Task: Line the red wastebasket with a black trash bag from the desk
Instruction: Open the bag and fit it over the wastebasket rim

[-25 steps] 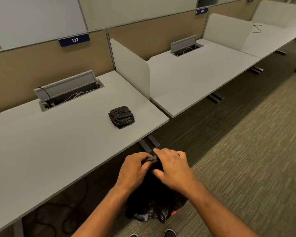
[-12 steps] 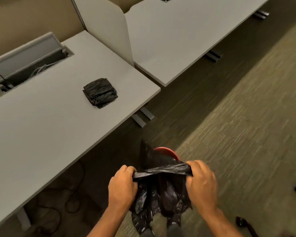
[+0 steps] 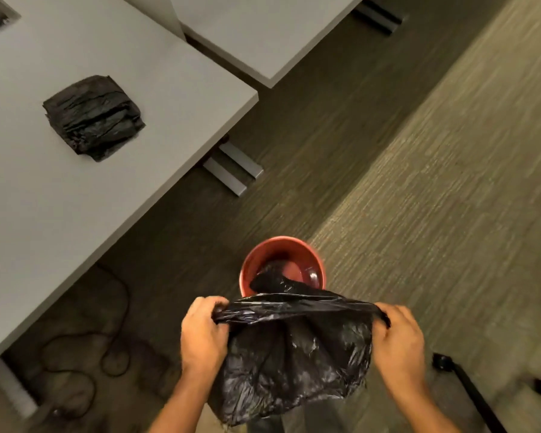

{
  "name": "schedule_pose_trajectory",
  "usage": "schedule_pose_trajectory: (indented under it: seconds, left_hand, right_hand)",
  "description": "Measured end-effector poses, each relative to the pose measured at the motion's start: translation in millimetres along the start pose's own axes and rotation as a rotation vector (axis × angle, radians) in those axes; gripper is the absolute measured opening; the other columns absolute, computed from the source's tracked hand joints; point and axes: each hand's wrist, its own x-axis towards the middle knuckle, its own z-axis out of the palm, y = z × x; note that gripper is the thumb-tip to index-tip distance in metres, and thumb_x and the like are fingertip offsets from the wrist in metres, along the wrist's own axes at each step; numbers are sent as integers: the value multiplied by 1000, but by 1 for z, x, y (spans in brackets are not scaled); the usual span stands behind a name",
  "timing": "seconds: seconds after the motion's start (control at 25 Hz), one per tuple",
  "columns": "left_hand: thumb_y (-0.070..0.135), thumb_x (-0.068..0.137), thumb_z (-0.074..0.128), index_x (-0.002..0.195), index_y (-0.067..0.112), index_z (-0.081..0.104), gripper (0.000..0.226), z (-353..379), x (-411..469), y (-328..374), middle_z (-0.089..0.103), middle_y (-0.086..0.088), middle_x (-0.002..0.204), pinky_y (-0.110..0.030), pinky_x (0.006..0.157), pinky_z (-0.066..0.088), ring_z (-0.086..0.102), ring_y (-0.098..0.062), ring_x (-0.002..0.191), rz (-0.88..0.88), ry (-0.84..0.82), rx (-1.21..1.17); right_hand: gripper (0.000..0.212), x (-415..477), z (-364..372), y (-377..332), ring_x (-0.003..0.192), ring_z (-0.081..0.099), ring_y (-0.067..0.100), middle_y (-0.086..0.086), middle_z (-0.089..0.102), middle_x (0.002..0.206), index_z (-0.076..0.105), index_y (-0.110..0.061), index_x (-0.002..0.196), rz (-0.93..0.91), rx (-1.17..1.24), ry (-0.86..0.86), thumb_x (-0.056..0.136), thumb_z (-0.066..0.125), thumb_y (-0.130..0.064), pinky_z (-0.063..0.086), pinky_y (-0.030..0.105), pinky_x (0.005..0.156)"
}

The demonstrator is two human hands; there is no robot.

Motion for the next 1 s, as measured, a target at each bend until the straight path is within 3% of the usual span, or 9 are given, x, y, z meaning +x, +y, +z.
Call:
schedule_pose_trajectory:
  seconds: [0.12,0.24,0.4,0.48,0.6,0.68,0.76,0.92,1.0]
  left_hand:
    - [4,73,92,82,31,77,33,21,32,-9,75,6,81,-17,76,48,68,-5,78,4,-223,-156]
    - [9,86,85,80,23,73,19,46,65,-24,71,-1,72,-20,62,44,57,2,62,-60,-398,-263]
    - [-3,94,70,78,14,72,24,85,108,-53,66,1,75,-22,67,43,56,-5,72,-141,-351,-339]
    - [1,100,66,81,19,76,27,98,123,-60,73,6,76,-26,70,49,63,-5,75,-174,-302,-385]
    - [2,101,64,85,31,76,35,133,146,-67,79,24,81,-8,66,50,67,11,73,-144,-150,-472]
    - [2,96,70,88,36,72,35,153,153,-72,78,18,83,-6,67,48,69,8,76,-122,-53,-491]
    - [1,92,76,83,32,70,33,171,158,-84,72,7,80,-15,66,49,63,-3,72,-120,-64,-471]
    - [16,95,78,79,16,77,17,194,178,-112,73,-1,71,-28,61,50,64,-13,65,-276,-520,-535]
    - [33,95,77,90,12,80,21,197,195,-127,79,-9,82,-29,62,57,72,-18,68,-360,-749,-662]
  right_hand:
    - [16,30,30,20,87,71,27,16,80,101,83,-5,108,213,171,-75,94,76,-5,46,30,80]
    - [17,76,56,43,80,73,27,8,80,88,80,-11,99,386,337,-205,88,81,2,57,32,73]
    - [30,139,89,62,45,60,-1,-7,69,50,70,-12,74,350,336,-450,82,82,14,45,11,44]
    - [22,160,98,62,45,59,-5,-10,70,51,75,-14,77,255,298,-425,83,84,6,47,9,49]
    - [8,187,126,68,55,66,-8,-7,75,69,80,-12,88,102,349,-263,88,83,-5,50,7,57]
    - [6,191,147,71,58,66,-8,-5,75,73,79,-14,89,57,370,-177,90,82,-9,49,5,59]
    - [8,189,167,81,60,64,-3,-2,73,71,79,-14,86,111,402,-165,94,79,-12,50,10,61]
    - [28,203,208,101,76,64,23,21,78,83,77,-5,80,343,467,-249,103,68,-18,57,43,76]
    - [30,223,228,102,77,69,27,30,79,94,75,0,88,451,519,-277,106,63,-20,60,47,77]
